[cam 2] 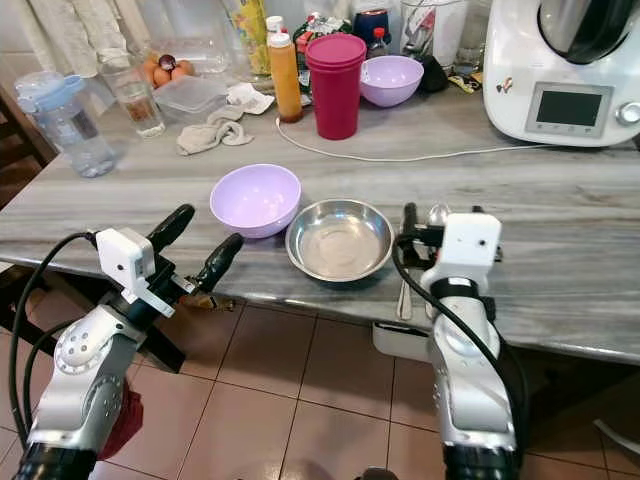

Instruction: Setting the table

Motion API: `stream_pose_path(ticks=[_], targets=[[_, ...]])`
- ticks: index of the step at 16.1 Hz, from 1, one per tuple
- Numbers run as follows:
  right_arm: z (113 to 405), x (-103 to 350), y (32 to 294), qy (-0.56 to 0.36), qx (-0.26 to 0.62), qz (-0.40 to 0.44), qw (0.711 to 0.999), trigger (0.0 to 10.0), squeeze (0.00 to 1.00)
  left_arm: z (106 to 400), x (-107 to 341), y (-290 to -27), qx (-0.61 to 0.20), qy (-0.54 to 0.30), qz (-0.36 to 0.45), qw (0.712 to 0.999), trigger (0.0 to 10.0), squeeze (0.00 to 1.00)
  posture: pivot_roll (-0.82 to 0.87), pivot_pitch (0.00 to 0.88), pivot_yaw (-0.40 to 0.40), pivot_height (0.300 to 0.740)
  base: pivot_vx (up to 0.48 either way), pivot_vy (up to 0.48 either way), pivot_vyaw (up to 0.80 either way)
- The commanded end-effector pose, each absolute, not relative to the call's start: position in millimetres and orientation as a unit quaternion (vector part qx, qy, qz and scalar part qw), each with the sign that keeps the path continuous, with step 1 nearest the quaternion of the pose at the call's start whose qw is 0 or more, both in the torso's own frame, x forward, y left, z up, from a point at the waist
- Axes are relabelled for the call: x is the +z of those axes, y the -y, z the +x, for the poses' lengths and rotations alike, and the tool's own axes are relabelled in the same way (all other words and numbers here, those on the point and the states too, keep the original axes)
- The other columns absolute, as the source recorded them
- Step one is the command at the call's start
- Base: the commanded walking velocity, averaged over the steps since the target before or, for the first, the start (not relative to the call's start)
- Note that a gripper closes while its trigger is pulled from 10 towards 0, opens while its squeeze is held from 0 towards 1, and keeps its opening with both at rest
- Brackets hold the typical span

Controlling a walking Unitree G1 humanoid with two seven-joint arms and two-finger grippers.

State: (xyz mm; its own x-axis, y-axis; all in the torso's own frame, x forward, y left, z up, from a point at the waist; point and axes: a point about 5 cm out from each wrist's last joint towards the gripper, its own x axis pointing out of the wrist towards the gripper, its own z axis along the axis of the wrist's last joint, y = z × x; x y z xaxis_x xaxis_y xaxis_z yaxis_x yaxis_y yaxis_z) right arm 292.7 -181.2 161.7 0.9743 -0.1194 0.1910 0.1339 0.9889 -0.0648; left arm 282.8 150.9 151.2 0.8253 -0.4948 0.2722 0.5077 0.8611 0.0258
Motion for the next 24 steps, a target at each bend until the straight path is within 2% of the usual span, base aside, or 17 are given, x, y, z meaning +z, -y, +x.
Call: stream_pose_path(ticks=[1,5,6,7,10,19,24], targets=[[289,163,179,0.095,-0.059,-0.039,0.993,10.0,1.00,282,152,-153,-0.238,0.120,-0.020,0.964,10.0,0.00,-0.21,0.070,0.097,0.740,0.000,0.000,0.00],[281,162,185,0.089,-0.065,-0.053,0.993,10.0,1.00,285,139,-158,-0.137,0.088,0.032,0.986,10.0,0.00,-0.21,0.068,0.094,0.740,0.000,0.000,0.00],[280,163,186,0.090,-0.067,-0.055,0.992,10.0,0.64,285,137,-159,-0.127,0.083,0.033,0.988,10.0,0.00,-0.22,0.068,0.094,0.740,0.000,0.000,0.00],[278,165,187,0.093,-0.069,-0.059,0.992,10.0,0.00,283,134,-162,-0.106,0.074,0.053,0.990,10.0,0.00,-0.22,0.069,0.094,0.740,0.000,0.000,0.00],[275,164,187,0.088,-0.070,-0.058,0.992,10.0,0.00,282,125,-167,-0.065,0.056,0.068,0.994,10.0,0.00,-0.22,0.073,0.093,0.740,0.000,0.000,0.00],[273,161,184,0.077,-0.065,-0.056,0.993,10.0,0.00,288,116,-164,-0.057,0.042,0.080,0.994,10.0,0.00,-0.22,0.078,0.092,0.740,0.000,0.000,0.00],[273,160,183,0.072,-0.065,-0.052,0.994,10.0,0.00,289,113,-165,-0.059,0.038,0.077,0.995,10.0,0.00,-0.22,0.083,0.092,0.740,-0.248,0.000,-0.33]])
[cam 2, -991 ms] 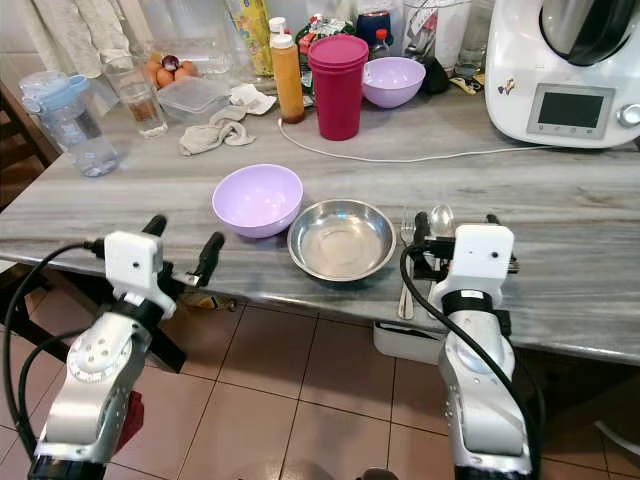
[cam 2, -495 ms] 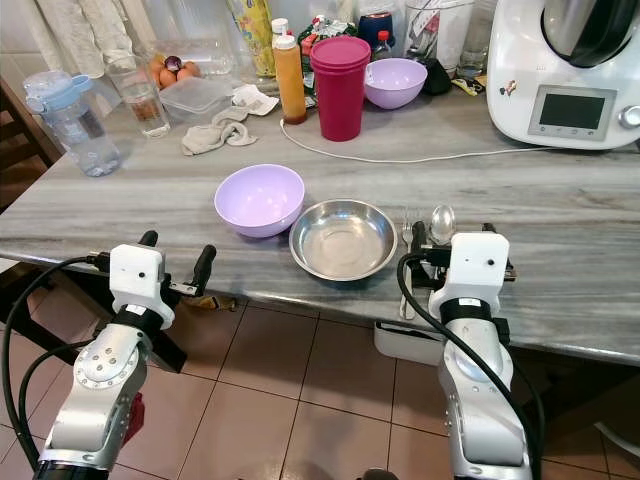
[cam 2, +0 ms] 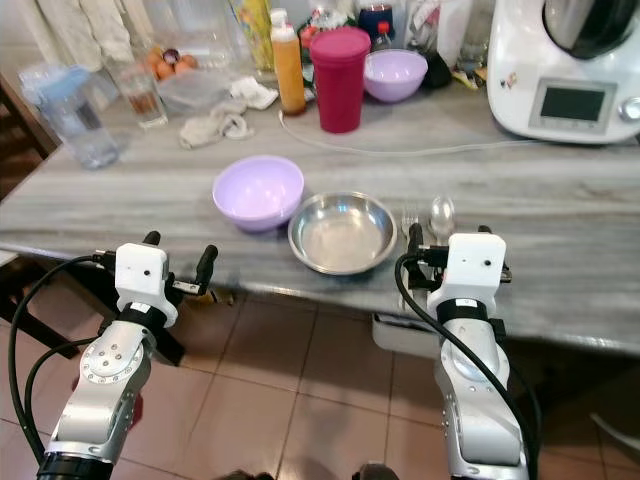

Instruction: Setting the table

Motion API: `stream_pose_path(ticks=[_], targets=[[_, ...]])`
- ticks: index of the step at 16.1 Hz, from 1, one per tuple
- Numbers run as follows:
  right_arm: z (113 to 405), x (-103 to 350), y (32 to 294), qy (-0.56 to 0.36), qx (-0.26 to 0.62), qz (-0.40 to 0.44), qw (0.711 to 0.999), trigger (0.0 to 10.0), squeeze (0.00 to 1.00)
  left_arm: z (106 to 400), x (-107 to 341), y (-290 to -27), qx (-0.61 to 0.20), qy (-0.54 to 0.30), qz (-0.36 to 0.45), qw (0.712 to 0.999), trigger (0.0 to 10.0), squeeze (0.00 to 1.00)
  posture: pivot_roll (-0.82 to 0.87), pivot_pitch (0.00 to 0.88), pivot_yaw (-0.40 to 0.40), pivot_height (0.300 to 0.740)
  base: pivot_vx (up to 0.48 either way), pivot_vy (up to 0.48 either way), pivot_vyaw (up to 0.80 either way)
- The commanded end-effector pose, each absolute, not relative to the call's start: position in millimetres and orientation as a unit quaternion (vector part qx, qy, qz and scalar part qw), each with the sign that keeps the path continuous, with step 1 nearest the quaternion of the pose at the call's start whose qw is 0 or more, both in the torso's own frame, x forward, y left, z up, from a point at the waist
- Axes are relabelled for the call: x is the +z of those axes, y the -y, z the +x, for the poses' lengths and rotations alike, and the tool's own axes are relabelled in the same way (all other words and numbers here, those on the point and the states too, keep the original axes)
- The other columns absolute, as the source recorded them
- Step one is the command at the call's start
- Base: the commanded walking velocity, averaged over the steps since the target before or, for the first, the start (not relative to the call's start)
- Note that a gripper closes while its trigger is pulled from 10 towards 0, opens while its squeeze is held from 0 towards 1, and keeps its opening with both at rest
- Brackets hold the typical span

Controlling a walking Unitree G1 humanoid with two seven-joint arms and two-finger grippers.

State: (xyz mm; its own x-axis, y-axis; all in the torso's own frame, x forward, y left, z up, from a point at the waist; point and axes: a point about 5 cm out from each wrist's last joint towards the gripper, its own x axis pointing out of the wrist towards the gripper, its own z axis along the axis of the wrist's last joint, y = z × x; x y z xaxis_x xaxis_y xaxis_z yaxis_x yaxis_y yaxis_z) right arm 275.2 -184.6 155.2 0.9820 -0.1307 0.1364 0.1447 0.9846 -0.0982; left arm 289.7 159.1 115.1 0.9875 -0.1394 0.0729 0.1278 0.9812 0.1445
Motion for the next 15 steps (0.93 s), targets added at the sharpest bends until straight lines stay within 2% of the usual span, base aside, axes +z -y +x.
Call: stream_pose_path(ticks=[1,5,15], targets=[[274.1,159.6,183.0,0.071,-0.065,-0.052,0.994,10.0,0.00,288.7,111.7,-164.9,-0.058,0.036,0.078,0.995,10.0,0.00,-0.22,0.083,0.093,0.740,-0.277,0.000,-0.60],[274.6,158.6,182.6,0.069,-0.065,-0.050,0.994,10.0,0.00,289.7,108.9,-166.9,-0.059,0.034,0.080,0.994,10.0,0.00,-0.22,0.082,0.094,0.740,-0.315,0.000,-0.61],[276.1,158.0,180.7,0.069,-0.065,-0.049,0.994,10.0,0.00,289.0,103.8,-167.3,-0.064,0.030,0.085,0.994,10.0,0.00,-0.21,0.079,0.097,0.740,-0.313,0.000,0.00]])
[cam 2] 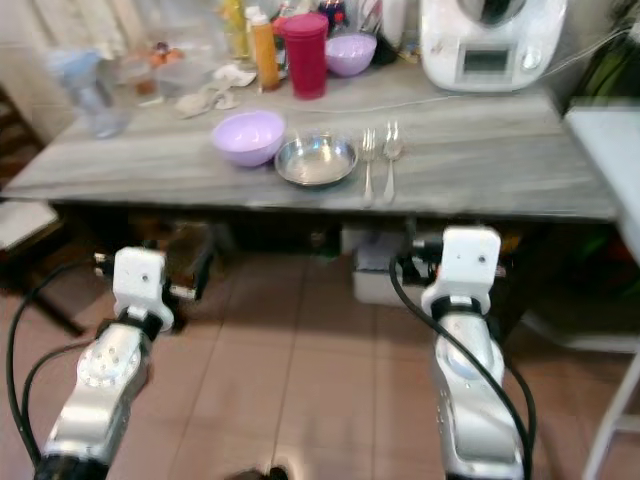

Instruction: Setting the table

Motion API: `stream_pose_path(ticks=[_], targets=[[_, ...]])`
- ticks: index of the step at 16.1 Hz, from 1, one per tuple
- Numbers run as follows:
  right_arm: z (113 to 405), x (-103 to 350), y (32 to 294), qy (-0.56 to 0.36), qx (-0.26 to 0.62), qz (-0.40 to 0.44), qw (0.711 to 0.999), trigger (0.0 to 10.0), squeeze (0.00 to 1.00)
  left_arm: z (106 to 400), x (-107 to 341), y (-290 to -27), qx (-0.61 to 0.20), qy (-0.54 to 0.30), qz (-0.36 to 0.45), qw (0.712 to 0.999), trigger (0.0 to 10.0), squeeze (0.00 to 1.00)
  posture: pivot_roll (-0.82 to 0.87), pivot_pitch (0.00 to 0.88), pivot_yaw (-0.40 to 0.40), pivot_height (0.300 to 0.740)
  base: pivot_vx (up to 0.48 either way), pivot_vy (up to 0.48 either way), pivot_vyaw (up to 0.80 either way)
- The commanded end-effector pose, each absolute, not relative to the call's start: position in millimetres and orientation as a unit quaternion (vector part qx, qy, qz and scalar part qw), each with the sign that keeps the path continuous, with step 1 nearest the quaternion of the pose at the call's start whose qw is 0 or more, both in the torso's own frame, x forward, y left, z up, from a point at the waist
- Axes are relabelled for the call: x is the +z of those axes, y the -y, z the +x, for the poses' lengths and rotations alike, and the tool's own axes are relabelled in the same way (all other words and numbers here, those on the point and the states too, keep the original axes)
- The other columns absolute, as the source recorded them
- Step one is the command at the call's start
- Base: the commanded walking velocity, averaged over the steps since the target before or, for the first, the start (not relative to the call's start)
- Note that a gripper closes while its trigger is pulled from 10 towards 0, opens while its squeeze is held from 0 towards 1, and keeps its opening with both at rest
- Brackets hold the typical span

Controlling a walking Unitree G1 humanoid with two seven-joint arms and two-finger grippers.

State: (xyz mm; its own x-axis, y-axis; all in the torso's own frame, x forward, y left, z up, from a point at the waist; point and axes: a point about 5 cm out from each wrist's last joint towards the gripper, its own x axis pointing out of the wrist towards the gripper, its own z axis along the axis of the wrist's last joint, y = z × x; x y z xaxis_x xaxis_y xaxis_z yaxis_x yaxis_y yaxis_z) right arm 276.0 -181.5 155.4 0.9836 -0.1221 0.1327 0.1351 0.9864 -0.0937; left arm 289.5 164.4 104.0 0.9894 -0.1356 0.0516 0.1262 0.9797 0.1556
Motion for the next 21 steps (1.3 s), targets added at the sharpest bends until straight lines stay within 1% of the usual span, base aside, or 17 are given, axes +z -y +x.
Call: stream_pose_path(ticks=[1,6,8,10,14,21], targets=[[276,158,181,0.069,-0.065,-0.049,0.994,10.0,0.00,289,103,-167,-0.065,0.030,0.083,0.994,10.0,0.00,-0.22,0.078,0.098,0.740,-0.304,0.000,0.00],[277,157,181,0.069,-0.067,-0.050,0.994,10.0,0.00,291,104,-166,-0.074,0.036,0.087,0.993,10.0,0.00,-0.21,0.072,0.100,0.740,-0.293,0.000,0.00],[277,157,180,0.070,-0.067,-0.050,0.994,10.0,0.00,290,105,-164,-0.091,0.040,0.080,0.992,10.0,0.00,-0.21,0.071,0.101,0.740,0.000,0.000,0.00],[277,157,179,0.072,-0.067,-0.050,0.994,10.0,0.00,288,107,-161,-0.116,0.044,0.054,0.991,10.0,0.00,-0.21,0.069,0.104,0.740,0.000,0.000,0.00],[278,157,179,0.074,-0.068,-0.049,0.994,10.0,0.00,287,109,-155,-0.130,0.048,0.055,0.989,10.0,0.00,-0.21,0.071,0.103,0.740,0.000,0.000,0.00],[277,156,179,0.072,-0.072,-0.048,0.994,10.0,0.00,286,111,-152,-0.141,0.046,0.046,0.988,10.0,0.00,-0.21,0.077,0.109,0.740,0.000,-0.317,0.00]])
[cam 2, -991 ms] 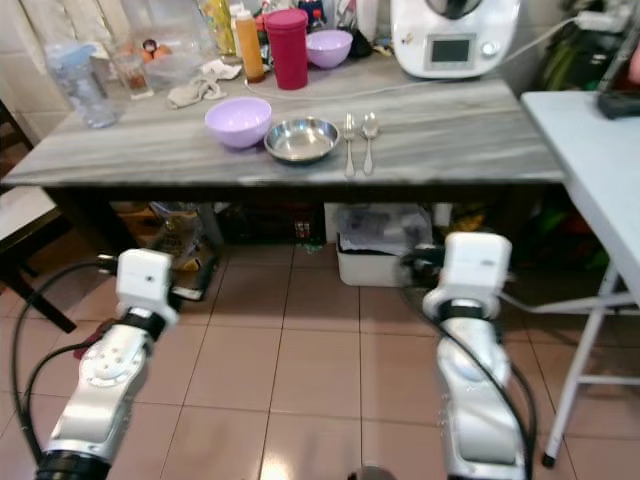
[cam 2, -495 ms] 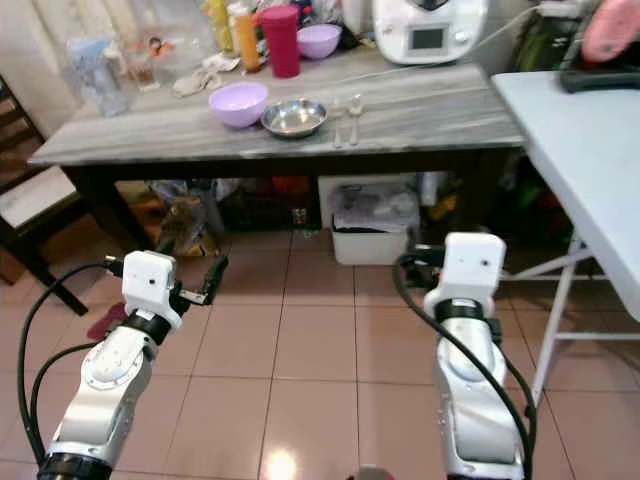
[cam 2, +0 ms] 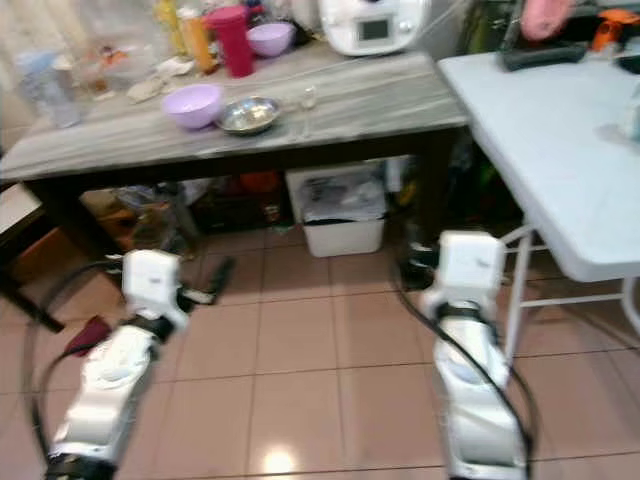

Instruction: Setting the table

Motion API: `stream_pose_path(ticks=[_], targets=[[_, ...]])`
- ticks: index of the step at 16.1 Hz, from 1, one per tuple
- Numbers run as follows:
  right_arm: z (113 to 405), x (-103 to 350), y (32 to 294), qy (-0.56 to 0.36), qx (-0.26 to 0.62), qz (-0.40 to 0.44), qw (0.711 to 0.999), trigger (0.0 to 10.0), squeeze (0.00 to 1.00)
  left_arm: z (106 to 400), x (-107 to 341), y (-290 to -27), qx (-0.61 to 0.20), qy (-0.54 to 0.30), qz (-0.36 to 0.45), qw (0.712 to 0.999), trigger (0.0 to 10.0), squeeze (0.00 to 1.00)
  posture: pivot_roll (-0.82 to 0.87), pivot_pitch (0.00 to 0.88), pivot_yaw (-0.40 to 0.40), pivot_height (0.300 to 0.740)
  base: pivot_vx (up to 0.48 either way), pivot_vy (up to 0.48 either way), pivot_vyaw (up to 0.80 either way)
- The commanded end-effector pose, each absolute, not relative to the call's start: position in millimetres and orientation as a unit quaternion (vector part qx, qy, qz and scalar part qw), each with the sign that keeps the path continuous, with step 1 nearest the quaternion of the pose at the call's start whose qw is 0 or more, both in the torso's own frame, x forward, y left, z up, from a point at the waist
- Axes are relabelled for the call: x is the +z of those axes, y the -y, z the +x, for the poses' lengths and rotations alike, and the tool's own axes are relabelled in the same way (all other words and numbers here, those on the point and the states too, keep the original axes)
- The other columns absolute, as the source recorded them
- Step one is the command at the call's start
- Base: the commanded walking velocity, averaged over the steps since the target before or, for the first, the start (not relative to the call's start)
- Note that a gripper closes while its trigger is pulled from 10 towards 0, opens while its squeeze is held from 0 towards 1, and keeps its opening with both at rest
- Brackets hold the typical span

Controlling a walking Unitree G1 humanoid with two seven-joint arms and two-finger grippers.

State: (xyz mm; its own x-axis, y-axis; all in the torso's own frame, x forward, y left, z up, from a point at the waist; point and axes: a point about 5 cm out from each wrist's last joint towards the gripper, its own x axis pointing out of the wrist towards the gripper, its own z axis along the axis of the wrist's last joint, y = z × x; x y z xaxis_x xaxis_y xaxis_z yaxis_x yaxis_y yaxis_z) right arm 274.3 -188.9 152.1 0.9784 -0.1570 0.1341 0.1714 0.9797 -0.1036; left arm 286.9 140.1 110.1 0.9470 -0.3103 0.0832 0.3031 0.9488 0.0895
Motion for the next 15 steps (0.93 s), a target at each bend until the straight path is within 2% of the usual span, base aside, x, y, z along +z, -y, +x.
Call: stream_pose_path(ticks=[1,15], targets=[[276.8,156.0,179.4,0.071,-0.072,-0.048,0.994,10.0,0.00,286.3,111.2,-151.4,-0.142,0.045,0.046,0.988,10.0,0.00,-0.21,0.080,0.109,0.740,0.000,-0.330,0.00],[280.1,157.9,177.7,0.073,-0.074,-0.062,0.993,10.0,0.00,287.0,113.1,-145.7,-0.148,0.044,0.040,0.987,10.0,0.00,-0.21,0.086,0.110,0.740,0.000,-0.331,0.00]])
